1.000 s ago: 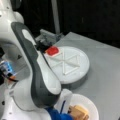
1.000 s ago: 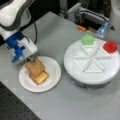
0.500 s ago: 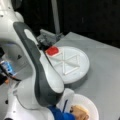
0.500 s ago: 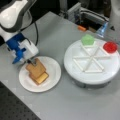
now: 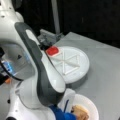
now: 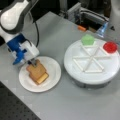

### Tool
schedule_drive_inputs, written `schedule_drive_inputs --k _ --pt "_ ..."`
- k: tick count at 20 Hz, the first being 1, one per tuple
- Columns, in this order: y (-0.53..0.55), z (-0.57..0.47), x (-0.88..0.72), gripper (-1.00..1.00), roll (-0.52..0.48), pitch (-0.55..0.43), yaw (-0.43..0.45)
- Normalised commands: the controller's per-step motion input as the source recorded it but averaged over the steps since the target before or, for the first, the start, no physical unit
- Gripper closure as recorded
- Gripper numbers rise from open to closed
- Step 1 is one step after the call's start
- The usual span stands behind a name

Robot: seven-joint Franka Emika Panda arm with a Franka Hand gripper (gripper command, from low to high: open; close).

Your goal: Ingredient selection for cheeseburger or sandwich

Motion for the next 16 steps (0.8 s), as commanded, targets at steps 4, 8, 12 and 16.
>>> schedule_drive_inputs --k 4,8,12,16 --pt "0.09 -0.06 -0.09 1.0 -0.074 -0.141 0.033" --pt "0.09 -0.06 -0.1 1.0 -0.079 -0.149 0.036" --pt "0.08 -0.05 -0.12 -1.0 -0.096 -0.138 0.03" --pt "0.07 -0.03 -0.14 -1.0 -0.102 -0.129 0.023"
